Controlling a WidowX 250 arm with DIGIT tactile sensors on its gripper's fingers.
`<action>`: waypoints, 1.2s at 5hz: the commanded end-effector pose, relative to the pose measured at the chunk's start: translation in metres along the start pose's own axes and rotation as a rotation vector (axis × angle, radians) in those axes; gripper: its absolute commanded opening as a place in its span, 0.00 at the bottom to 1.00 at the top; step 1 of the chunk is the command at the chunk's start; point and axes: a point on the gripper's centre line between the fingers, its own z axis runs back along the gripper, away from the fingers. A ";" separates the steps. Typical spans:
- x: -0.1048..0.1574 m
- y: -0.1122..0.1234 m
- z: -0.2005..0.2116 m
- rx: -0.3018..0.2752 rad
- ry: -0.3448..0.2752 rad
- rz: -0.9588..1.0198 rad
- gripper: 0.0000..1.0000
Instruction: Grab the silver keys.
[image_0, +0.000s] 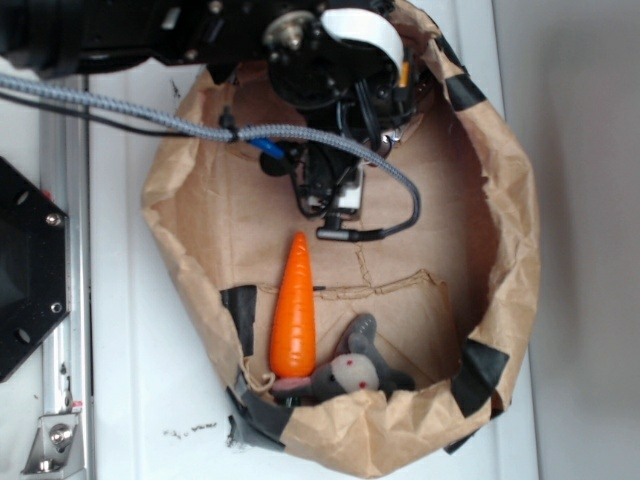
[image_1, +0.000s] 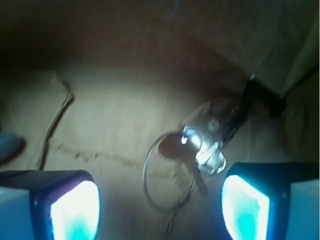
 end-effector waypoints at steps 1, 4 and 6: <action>0.006 -0.018 0.000 0.016 -0.062 0.014 1.00; 0.009 -0.016 -0.005 -0.006 -0.041 0.030 1.00; 0.012 -0.015 -0.033 0.044 -0.060 0.018 1.00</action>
